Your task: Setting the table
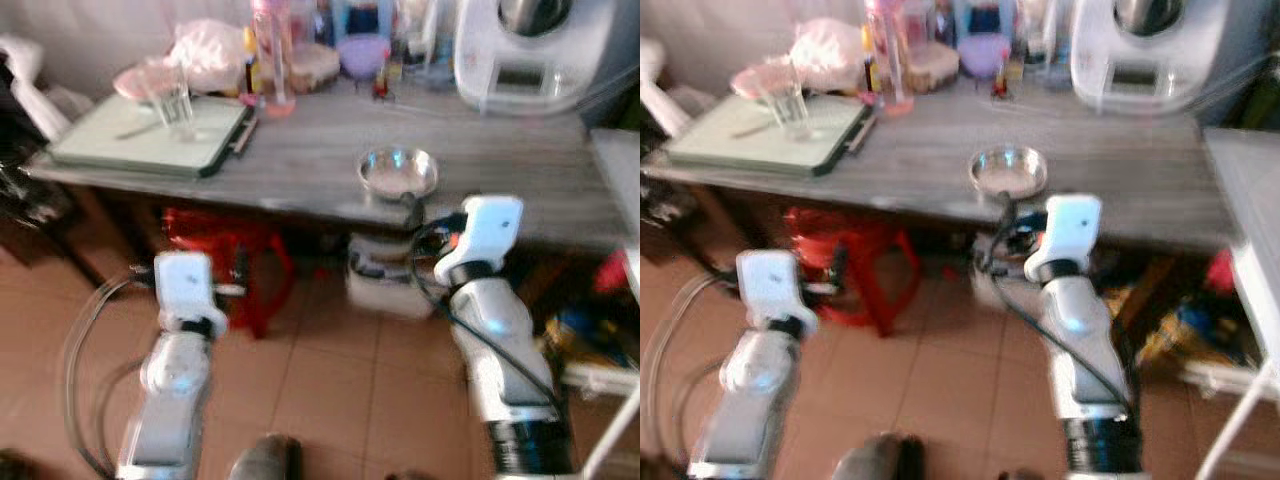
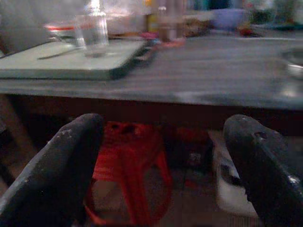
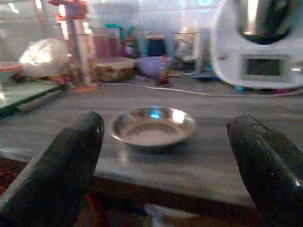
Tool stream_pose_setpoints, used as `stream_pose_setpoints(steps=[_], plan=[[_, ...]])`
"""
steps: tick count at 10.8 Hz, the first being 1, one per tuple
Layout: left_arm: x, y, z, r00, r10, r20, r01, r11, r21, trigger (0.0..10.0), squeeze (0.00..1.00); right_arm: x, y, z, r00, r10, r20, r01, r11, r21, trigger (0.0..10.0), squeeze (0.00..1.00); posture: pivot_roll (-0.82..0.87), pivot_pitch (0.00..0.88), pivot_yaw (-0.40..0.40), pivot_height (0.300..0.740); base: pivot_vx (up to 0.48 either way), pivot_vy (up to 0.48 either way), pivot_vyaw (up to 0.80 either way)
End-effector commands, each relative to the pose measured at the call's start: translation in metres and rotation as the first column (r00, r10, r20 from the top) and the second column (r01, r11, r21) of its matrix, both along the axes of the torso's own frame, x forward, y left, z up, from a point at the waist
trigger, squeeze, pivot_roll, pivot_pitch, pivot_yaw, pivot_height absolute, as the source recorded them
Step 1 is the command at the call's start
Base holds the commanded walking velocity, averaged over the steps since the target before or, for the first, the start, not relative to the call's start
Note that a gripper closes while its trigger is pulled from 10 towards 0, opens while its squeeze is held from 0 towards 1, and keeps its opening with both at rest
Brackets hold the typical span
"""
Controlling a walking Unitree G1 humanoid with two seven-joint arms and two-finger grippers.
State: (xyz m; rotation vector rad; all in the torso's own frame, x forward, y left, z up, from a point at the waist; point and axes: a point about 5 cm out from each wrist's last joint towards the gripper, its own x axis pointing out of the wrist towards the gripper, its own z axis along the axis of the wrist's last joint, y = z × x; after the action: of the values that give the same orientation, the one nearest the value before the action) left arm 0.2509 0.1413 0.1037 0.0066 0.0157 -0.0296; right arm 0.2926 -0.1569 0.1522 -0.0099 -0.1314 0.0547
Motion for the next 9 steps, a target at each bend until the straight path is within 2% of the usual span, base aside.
stream_pose_setpoints(steps=[1,3,6,7,8,9], plan=[[0.002,0.005,0.005,1.000,0.011,0.016,-0.011,1.000,0.019,10.0,0.00,0.002,0.001,0.005,1.000,-0.003,0.014,0.002,1.000,0.015,10.0,0.00,0.04,0.024,0.059,0.740,-0.251,0.000,0.00],[0.005,0.004,0.007,1.000,0.011,0.023,-0.011,1.000,0.017,10.0,0.00,0.005,0.003,0.006,1.000,0.003,0.013,-0.004,1.000,0.018,10.0,0.00,0.04,0.024,0.056,0.740,-0.251,0.000,0.00],[0.005,0.002,0.006,1.000,-0.002,0.021,0.001,1.000,0.014,10.0,0.00,0.009,0.004,0.007,1.000,0.012,0.016,-0.012,1.000,0.018,10.0,0.00,0.04,0.026,0.049,0.740,0.000,0.000,-0.45],[0.009,0.005,0.010,1.000,0.019,0.014,-0.018,1.000,-0.019,10.0,0.00,0.012,0.002,0.002,1.000,-0.010,-0.025,0.011,0.998,0.056,10.0,0.00,0.05,0.020,0.045,0.740,0.000,0.000,-0.80],[0.010,0.001,0.014,0.998,-0.053,0.044,0.053,0.999,-0.002,10.0,0.00,0.013,0.008,0.005,0.999,0.045,0.009,-0.045,0.999,0.009,10.0,0.00,0.04,0.014,0.049,0.740,0.000,0.000,0.00],[0.012,0.000,0.014,0.996,-0.070,0.061,0.069,0.998,0.009,10.0,0.00,0.016,0.006,0.004,1.000,0.018,0.007,-0.018,1.000,0.025,10.0,0.00,0.04,0.035,0.050,0.740,0.000,0.000,0.00]])
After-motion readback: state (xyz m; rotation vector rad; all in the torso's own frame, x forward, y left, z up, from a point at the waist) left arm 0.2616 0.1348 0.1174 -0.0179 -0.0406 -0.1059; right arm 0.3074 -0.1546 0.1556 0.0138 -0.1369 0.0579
